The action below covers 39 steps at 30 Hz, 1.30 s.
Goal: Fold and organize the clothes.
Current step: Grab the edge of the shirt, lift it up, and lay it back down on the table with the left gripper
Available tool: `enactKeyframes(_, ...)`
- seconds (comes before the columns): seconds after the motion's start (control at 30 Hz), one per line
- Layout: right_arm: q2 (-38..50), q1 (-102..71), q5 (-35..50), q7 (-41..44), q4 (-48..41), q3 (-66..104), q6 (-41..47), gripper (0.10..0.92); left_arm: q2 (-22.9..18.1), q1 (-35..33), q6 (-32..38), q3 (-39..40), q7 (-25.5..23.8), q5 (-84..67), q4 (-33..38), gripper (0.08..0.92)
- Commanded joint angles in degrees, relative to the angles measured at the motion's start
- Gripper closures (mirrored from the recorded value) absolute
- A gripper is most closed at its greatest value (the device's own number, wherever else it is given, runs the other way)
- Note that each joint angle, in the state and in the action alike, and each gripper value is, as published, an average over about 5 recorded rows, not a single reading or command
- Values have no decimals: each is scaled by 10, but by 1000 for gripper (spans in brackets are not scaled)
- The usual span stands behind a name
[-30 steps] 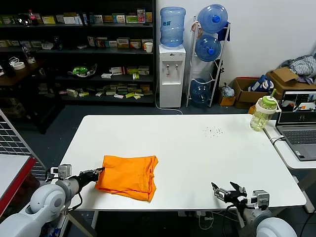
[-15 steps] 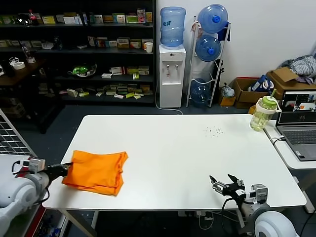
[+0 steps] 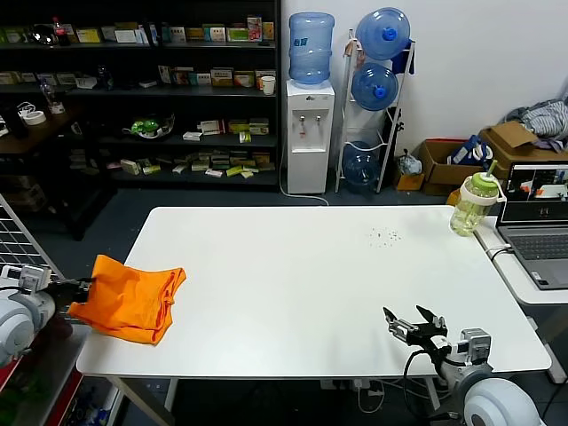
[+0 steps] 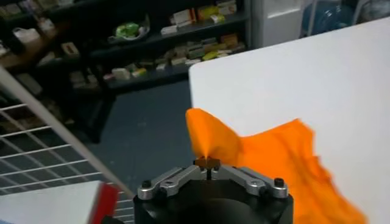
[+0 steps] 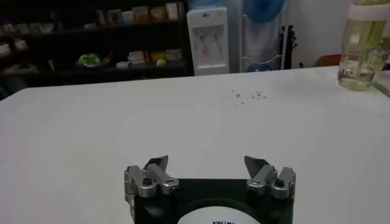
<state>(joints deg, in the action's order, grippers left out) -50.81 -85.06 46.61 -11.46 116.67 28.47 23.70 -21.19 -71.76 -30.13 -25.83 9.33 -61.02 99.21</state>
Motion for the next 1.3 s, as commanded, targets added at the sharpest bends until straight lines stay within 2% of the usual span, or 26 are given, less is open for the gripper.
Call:
enactKeyframes(0.03, -29, -49, -35, -10, 18, 29, 4, 203, -175, 162, -42, 198, 252, -281, 221, 907)
enactKeyframes(0.13, -45, -77, -46, -17, 28, 46, 9, 203, -291, 295, -33, 318, 334, -336, 203, 907)
enactKeyframes(0.2, -55, -94, -51, -19, 34, 60, 11, 203, -356, 360, -25, 377, 355, -344, 165, 907)
enactKeyframes(0.37, -76, -127, -55, -20, 48, 97, 12, 203, -497, 454, -20, 449, 367, -315, 37, 907)
enactKeyframes(0.5, -81, -142, -53, -20, 58, 115, 12, 203, -570, 474, -24, 474, 348, -269, -56, 907)
enactKeyframes(0.63, -81, -149, -50, -20, 62, 124, 11, 203, -599, 469, -26, 491, 330, -226, -97, 907)
enactKeyframes(0.83, -79, -146, -48, -19, 58, 123, 11, 203, -621, 452, -27, 500, 309, -171, -130, 907)
enactKeyframes(1.1, -74, -144, -51, 4, 50, 121, -15, 203, -646, 443, -22, 473, 261, -103, -178, 907)
enactKeyframes(1.2, -69, -137, -87, 49, 40, 121, -60, 203, -645, 422, -9, 443, 230, -92, -162, 876)
enactKeyframes(1.3, -63, -124, -125, 101, 29, 126, -109, 203, -621, 375, 16, 402, 192, -73, -104, 797)
